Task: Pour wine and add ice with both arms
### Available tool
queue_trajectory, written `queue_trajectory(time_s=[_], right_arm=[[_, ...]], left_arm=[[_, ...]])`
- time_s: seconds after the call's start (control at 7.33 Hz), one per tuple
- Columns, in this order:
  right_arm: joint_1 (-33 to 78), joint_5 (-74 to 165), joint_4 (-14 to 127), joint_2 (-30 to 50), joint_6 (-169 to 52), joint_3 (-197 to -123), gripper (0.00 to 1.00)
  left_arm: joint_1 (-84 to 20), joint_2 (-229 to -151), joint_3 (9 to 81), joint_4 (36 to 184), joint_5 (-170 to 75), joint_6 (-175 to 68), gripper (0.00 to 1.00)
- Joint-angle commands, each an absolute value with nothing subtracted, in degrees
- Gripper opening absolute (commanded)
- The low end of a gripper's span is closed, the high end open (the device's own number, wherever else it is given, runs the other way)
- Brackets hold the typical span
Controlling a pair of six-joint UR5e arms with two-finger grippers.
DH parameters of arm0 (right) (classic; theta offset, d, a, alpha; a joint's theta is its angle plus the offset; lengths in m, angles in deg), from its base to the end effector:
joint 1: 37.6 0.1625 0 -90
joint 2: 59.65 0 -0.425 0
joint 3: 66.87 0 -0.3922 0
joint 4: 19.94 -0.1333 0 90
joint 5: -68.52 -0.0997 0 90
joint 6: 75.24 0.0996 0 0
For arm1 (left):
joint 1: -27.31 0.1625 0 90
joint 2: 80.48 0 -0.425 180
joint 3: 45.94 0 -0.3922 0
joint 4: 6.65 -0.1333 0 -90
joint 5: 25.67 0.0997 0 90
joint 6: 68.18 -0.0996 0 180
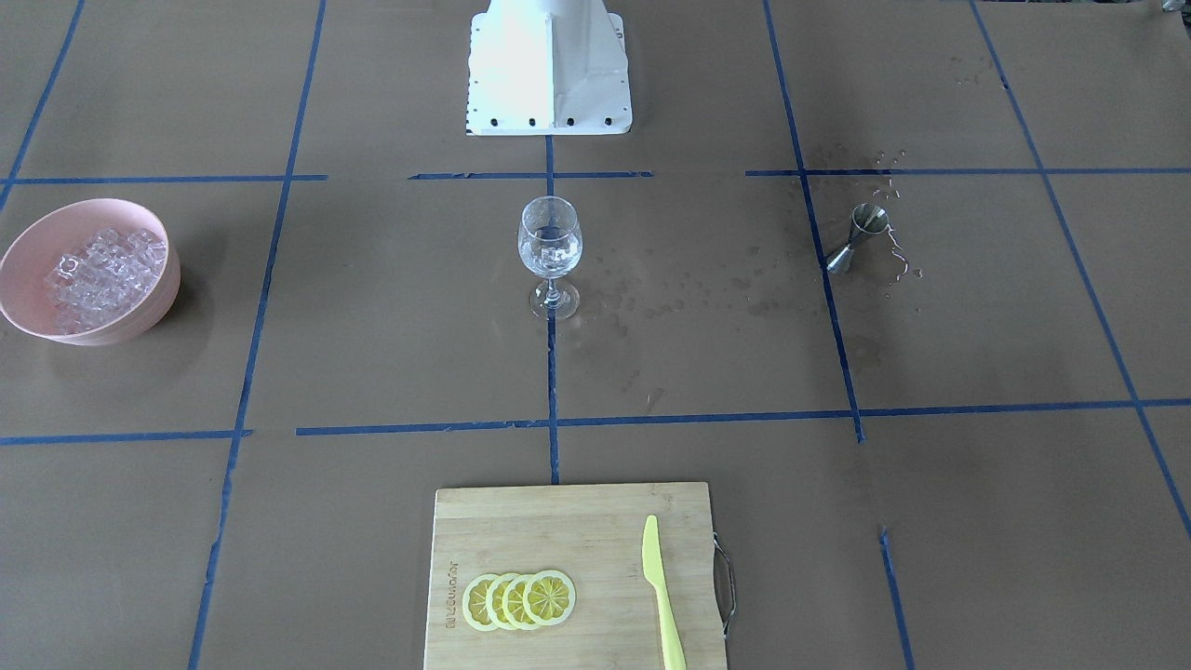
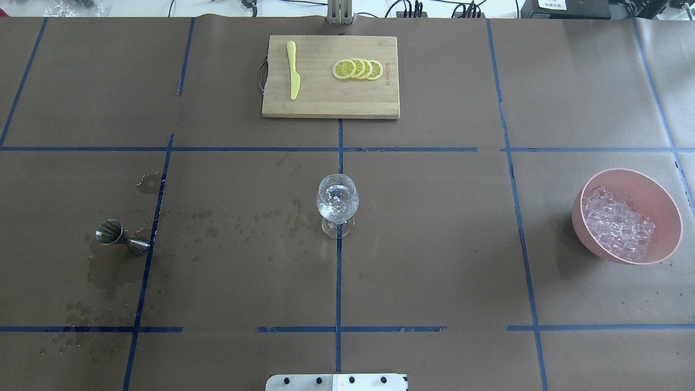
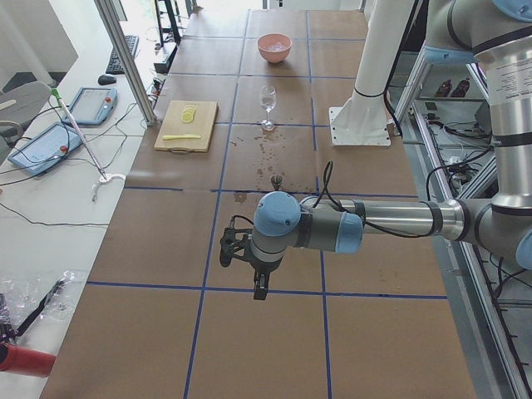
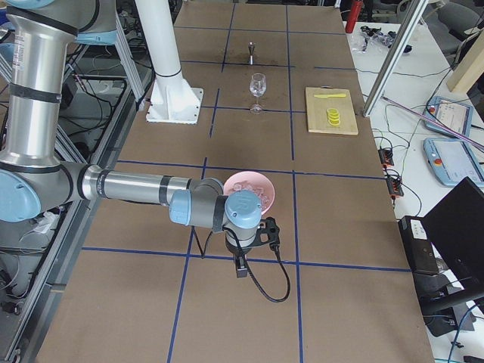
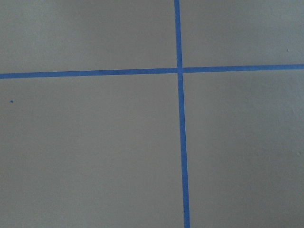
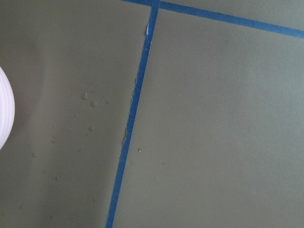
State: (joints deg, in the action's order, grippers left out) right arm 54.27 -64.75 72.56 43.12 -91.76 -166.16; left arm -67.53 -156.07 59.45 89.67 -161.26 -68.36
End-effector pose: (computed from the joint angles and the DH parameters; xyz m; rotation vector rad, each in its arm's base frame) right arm 0.0777 -0.3868 0.6833 0.0225 -0.7620 -0.2038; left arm -0.0952 -0.3875 0.6239 0.1553 0.7885 -0.0262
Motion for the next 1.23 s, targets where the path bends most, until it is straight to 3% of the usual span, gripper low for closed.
queue_trajectory(time_s=[0.0, 1.09], right_arm=[[54.34, -62.61, 72.52, 43.63, -91.85, -166.44, 1.00], [54.43, -62.44, 69.44, 44.33, -91.15, -171.28, 1.00]], left_arm=[[-67.52, -156.07, 59.53, 89.68, -161.29, -68.36, 1.00], [-67.52, -155.89, 59.26, 90.91, -161.20, -68.36, 1.00]])
